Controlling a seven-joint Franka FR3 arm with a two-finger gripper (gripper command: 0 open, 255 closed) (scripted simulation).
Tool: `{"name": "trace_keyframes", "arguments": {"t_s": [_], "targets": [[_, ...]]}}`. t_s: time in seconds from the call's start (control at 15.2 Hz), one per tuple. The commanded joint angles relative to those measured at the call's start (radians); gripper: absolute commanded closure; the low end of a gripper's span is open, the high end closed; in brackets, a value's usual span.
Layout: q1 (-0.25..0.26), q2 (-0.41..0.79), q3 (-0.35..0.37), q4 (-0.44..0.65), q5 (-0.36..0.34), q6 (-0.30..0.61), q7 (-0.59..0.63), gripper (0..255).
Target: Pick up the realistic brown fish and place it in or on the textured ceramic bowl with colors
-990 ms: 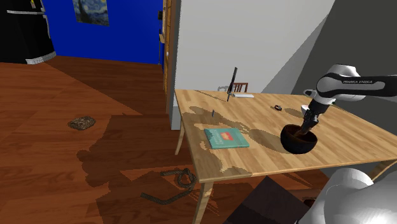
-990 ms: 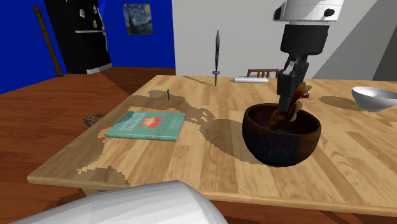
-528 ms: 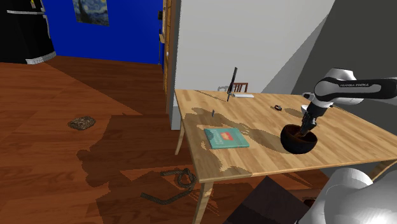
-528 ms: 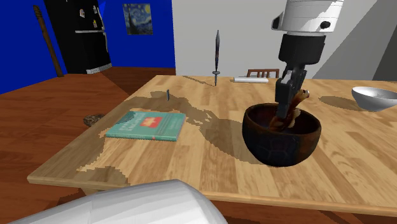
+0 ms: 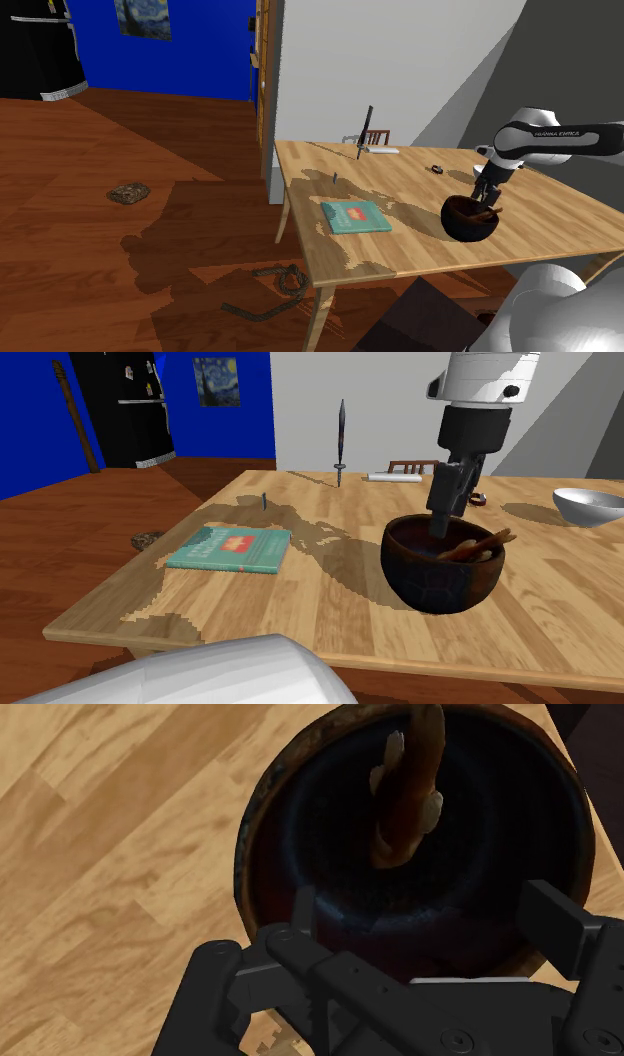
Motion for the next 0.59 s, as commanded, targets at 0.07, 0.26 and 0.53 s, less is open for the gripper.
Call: {"name": "trace_keyframes", "arguments": {"t_s": [0.07,0.26,0.53], "targets": [[-0.008,-0.012,0.022,0.023,0.003,-0.036,0.001,0],[-0.022,-0.034,0.074,0.092,0.017,-0.132,-0.001,0],[-0.022,-0.034,0.074,0.092,0.017,-0.132,-0.001,0]]}}
